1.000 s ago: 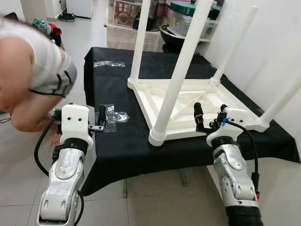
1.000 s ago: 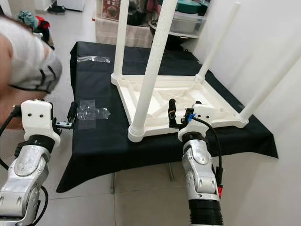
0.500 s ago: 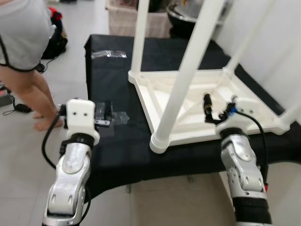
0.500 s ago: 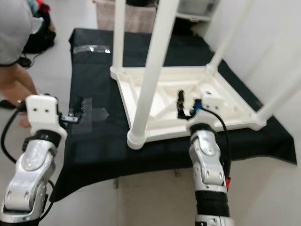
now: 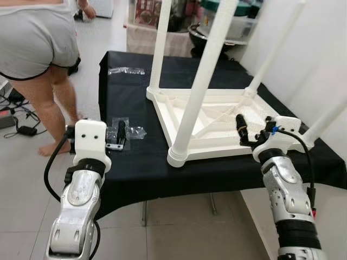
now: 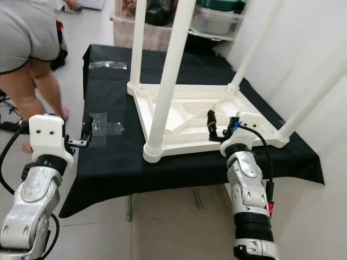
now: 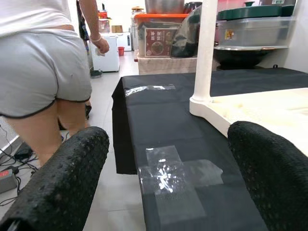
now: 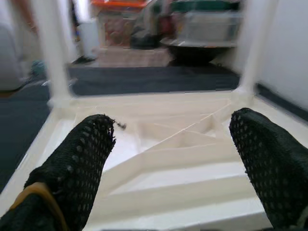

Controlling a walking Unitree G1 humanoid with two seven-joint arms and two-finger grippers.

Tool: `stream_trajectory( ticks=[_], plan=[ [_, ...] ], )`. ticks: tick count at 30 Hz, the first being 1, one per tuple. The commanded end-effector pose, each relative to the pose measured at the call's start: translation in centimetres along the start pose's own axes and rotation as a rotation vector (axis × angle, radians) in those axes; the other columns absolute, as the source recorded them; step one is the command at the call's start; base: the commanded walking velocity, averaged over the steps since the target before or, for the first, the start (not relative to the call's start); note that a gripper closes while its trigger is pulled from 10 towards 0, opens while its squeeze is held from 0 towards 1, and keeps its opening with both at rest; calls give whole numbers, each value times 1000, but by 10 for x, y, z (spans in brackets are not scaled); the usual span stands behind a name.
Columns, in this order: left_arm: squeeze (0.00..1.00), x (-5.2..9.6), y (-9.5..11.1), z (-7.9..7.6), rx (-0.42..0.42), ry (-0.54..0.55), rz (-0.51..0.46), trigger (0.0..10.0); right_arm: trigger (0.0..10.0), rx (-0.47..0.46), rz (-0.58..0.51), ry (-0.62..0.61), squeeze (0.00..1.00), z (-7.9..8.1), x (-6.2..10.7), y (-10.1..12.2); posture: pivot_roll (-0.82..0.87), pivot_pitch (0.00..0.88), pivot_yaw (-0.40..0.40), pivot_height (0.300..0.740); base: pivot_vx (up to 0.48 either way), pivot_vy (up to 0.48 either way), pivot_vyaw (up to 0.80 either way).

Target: Building children table

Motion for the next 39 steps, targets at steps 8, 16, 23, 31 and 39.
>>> stream_trajectory(
  ticks=[8, 16, 23, 31, 39],
  plan=[
    [0, 15, -13, -23, 48, -145, 66, 10000, 10000, -100, 228, 480, 0, 18, 7, -4, 138, 92, -168, 740, 0, 0, 0],
    [0, 33, -24, -49, 120, -275, 135, 10000, 10000, -90, 192, 688, 1000, 49, 1, 10, 141, 100, -170, 740, 0, 0, 0],
    [0, 33, -23, -48, 95, -259, 121, 10000, 10000, -101, 180, 724, 0, 63, -11, 12, 144, 104, -173, 740, 0, 0, 0],
    [0, 29, -17, -44, 105, -220, 103, 10000, 10000, -115, 137, 725, 0, 80, -28, 20, 145, 104, -175, 740, 0, 0, 0],
    [0, 32, -11, -51, 113, -243, 88, 10000, 10000, -131, 132, 735, 0, 110, -47, 10, 146, 99, -176, 740, 0, 0, 0]
  ],
)
Point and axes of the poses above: a point about 5 cm out from each wrist's last joint towards the gripper, its own x axis pointing back from the gripper into the wrist, its own y axis along the axis of the wrist's last joint, z = x × y, the point moved 1 cm from there along -x, pointing out of the wrist towards the gripper, and after that the axes turned 9 degrees about -x, right-handed, at the moved point
